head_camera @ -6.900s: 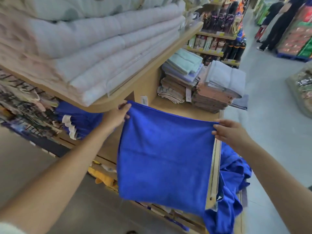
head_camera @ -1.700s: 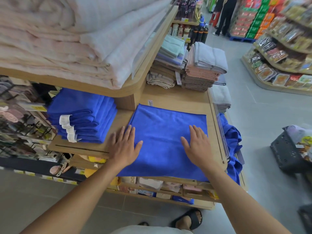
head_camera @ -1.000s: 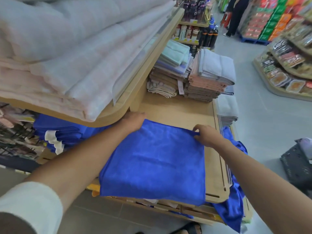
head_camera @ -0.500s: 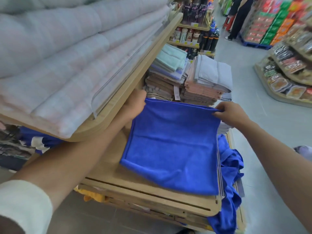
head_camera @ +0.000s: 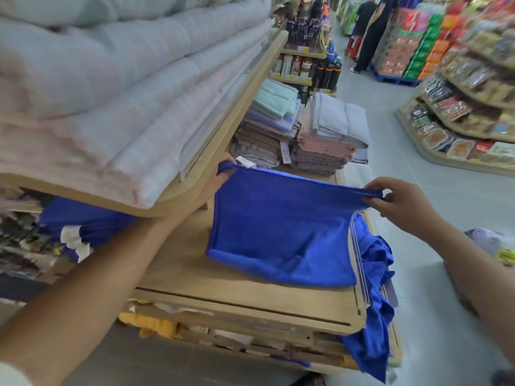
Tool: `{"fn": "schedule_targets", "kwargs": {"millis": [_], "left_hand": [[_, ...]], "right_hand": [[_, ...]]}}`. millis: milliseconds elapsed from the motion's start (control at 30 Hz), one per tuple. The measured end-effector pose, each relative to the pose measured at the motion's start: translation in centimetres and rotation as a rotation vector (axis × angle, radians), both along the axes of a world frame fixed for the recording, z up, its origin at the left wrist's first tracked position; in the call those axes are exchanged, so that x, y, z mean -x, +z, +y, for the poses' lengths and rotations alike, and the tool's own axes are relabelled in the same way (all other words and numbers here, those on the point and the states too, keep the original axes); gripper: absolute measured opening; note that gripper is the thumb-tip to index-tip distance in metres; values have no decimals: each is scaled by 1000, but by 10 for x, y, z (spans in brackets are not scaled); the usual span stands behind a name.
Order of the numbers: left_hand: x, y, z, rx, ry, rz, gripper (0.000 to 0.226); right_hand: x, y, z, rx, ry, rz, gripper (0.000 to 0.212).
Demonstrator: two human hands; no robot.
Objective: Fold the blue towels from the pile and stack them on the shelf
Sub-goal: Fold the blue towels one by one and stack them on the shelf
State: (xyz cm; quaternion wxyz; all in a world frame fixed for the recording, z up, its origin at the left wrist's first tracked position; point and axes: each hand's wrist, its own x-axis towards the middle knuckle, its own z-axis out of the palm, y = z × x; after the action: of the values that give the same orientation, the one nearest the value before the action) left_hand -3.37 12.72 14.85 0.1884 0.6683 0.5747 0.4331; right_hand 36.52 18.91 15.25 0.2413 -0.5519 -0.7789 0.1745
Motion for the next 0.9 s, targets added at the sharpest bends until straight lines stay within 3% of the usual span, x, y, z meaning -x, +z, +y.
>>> {"fn": "schedule_targets", "kwargs": {"millis": [100, 167, 233, 267, 333, 467, 567, 667, 700, 800, 900], "left_hand": [[24, -20, -37, 102, -177, 136, 12], [42, -33, -63, 411, -271, 380, 25], [54, -50, -81, 696, -328, 386, 31], [57, -59, -84, 719, -300, 343, 26], [58, -75, -77, 571, -138, 374, 14], [43, -98, -39, 385, -27, 512, 44], [27, -104, -14, 463, -32, 658, 57], [25, -104, -4, 490, -8, 775, 34], [26, -101, -4, 475, -2, 772, 24], [32, -92, -8, 445, 29, 593, 28], [44, -80, -17, 458, 0, 68, 19]], "right_hand": [[-7, -7, -44, 15, 41, -149, 46], [-11, -21, -70, 149, 106, -304, 41], [-12, -36, -90, 291, 155, -501, 22], [-11, -42, -96, 319, 153, -541, 17], [-5, -52, -96, 305, 111, -464, 15], [28, -68, -69, 178, 36, -342, 16], [51, -82, -38, 118, 17, -468, 40], [60, -94, -17, 162, -7, -636, 53], [60, -97, -12, 171, -11, -678, 54], [54, -93, -5, 187, 17, -784, 46], [47, -62, -9, 193, 54, -655, 16]]}}
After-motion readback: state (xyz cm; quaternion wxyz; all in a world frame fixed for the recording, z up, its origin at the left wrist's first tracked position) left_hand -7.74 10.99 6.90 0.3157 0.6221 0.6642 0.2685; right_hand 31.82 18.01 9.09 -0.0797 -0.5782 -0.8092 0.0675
